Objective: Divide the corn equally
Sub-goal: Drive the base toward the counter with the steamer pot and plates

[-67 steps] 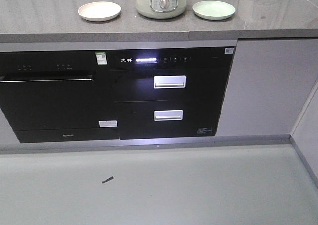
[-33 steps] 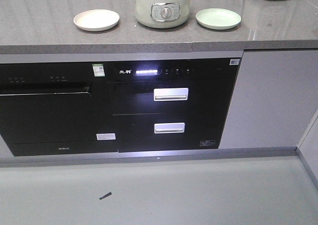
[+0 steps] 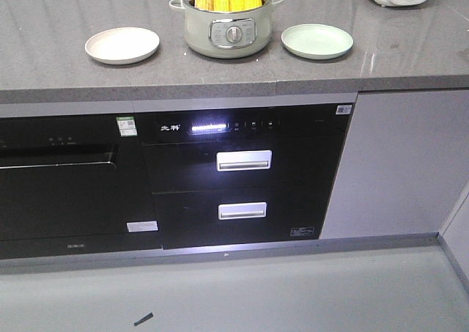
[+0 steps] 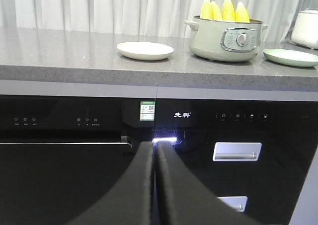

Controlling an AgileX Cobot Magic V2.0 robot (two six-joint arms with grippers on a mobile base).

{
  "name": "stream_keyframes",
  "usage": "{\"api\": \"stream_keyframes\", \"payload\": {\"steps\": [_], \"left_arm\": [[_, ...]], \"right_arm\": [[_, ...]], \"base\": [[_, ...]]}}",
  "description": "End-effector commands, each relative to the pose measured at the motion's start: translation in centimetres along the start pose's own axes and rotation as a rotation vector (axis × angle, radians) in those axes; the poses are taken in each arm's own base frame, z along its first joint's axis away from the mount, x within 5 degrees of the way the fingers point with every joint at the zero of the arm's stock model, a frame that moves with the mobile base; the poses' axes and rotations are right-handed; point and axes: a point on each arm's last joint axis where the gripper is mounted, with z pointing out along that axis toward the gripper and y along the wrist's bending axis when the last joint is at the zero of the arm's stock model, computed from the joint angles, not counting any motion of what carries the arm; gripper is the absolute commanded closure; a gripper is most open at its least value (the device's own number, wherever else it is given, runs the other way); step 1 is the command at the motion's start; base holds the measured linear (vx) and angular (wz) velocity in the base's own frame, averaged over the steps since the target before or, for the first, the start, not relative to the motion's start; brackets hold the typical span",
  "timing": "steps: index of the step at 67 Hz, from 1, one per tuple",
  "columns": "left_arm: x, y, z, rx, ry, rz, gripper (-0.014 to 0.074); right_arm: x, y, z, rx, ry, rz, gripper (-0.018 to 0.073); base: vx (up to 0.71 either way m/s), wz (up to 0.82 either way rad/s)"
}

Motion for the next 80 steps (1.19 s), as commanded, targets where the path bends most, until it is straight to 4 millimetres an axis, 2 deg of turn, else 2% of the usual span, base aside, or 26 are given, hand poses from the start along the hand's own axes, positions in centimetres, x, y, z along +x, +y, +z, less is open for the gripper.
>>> {"api": "stream_keyframes", "payload": {"steps": [1,80], "left_arm": [[0.28,-0.06,-0.02,0.015,-0.062,-0.004,0.0602],[0.28,-0.06,-0.02,0.015,-0.062,-0.004,0.0602]], "right_arm": [[-0.17,0.08,0.00,-0.004,-0.058,-0.008,0.0561],[-0.17,0.08,0.00,-0.004,-0.058,-0.008,0.0561]], "base": [[0.22,-0.05],[0.21,0.00]]}}
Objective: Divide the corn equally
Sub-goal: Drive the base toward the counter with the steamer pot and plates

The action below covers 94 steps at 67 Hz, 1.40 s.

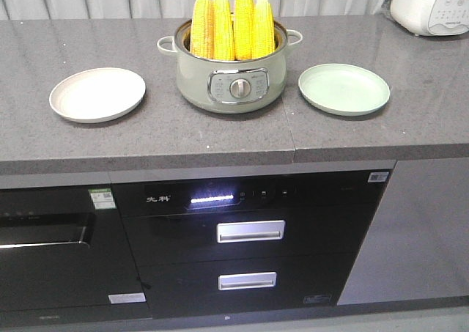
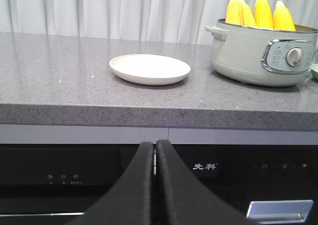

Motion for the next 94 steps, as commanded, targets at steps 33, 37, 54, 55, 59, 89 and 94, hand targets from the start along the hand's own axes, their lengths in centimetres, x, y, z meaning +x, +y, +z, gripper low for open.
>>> {"api": "stream_keyframes", "payload": {"steps": [33,37,54,55,59,89,94], "left_arm": [[0.28,-0.06,-0.02,0.015,-0.062,-0.004,0.0602],[0.28,-0.06,-0.02,0.015,-0.062,-0.004,0.0602],[0.28,-0.06,-0.02,0.015,-0.062,-0.004,0.0602],[0.28,-0.06,-0.02,0.015,-0.062,-0.004,0.0602],[0.28,-0.06,-0.02,0.015,-0.062,-0.004,0.0602],[0.28,-0.06,-0.02,0.015,-0.062,-0.004,0.0602],[0.28,-0.06,-0.02,0.015,-0.062,-0.004,0.0602]], "right_arm": [[-0.17,0.08,0.00,-0.004,-0.058,-0.008,0.0561],[-0.17,0.08,0.00,-0.004,-0.058,-0.008,0.0561],[-0.17,0.08,0.00,-0.004,-0.058,-0.008,0.0561],[-0.17,0.08,0.00,-0.004,-0.058,-0.008,0.0561],[-0.17,0.08,0.00,-0.004,-0.058,-0.008,0.0561],[-0.17,0.08,0.00,-0.004,-0.058,-0.008,0.0561],[-0.17,0.08,0.00,-0.004,-0.058,-0.008,0.0561]], "base": [[0.16,-0.01],[0.14,0.01],[0.14,0.02],[0.13,0.03],[0.13,0.03],[0.11,0.03],[0.09,0.02]]}}
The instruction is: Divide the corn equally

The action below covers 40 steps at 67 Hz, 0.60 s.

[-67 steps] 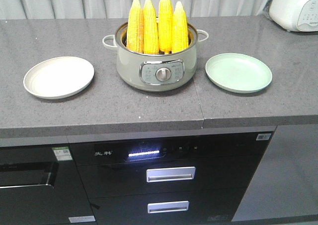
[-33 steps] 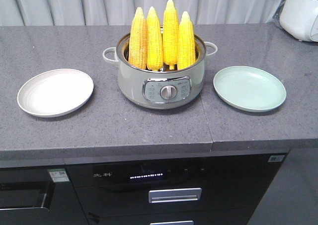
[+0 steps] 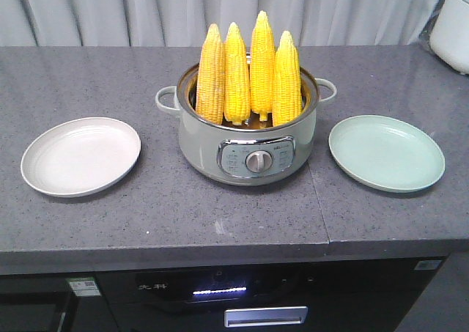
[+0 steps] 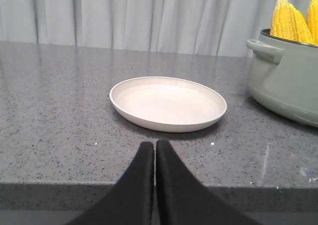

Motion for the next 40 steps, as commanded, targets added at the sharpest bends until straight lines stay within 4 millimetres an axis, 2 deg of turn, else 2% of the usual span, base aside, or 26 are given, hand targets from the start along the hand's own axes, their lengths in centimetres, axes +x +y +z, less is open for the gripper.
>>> {"api": "stream_keyframes", "payload": {"steps": [1,40], "left_arm": [[0.28,-0.06,-0.02,0.015,-0.062,-0.004,0.0602],[0.28,-0.06,-0.02,0.015,-0.062,-0.004,0.0602]], "right_arm": [[-0.17,0.08,0.00,-0.004,-0.058,-0.008,0.0561],[-0.17,0.08,0.00,-0.004,-0.058,-0.008,0.0561]], "base": [[0.09,0.03],[0.07,0.02]]}}
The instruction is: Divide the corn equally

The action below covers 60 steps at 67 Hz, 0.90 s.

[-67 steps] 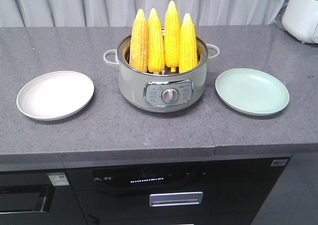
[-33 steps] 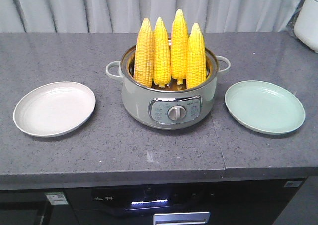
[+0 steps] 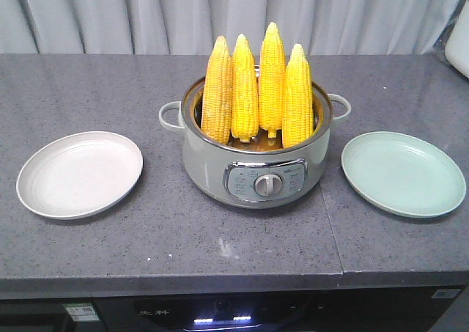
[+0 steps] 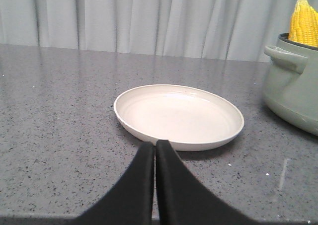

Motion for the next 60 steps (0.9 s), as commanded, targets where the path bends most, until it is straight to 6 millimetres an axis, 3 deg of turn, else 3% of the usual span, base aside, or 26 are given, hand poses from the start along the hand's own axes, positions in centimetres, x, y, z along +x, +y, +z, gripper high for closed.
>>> {"api": "stream_keyframes", "payload": {"steps": [1,60], "left_arm": [[0.28,-0.06,-0.02,0.015,-0.062,-0.004,0.0602],[0.28,-0.06,-0.02,0.015,-0.062,-0.004,0.0602]], "right_arm": [[-0.17,0.08,0.00,-0.004,-0.058,-0.008,0.0561],[-0.17,0.08,0.00,-0.004,-0.058,-0.008,0.0561]], "base": [[0.06,0.01],[0.06,0.02]]}}
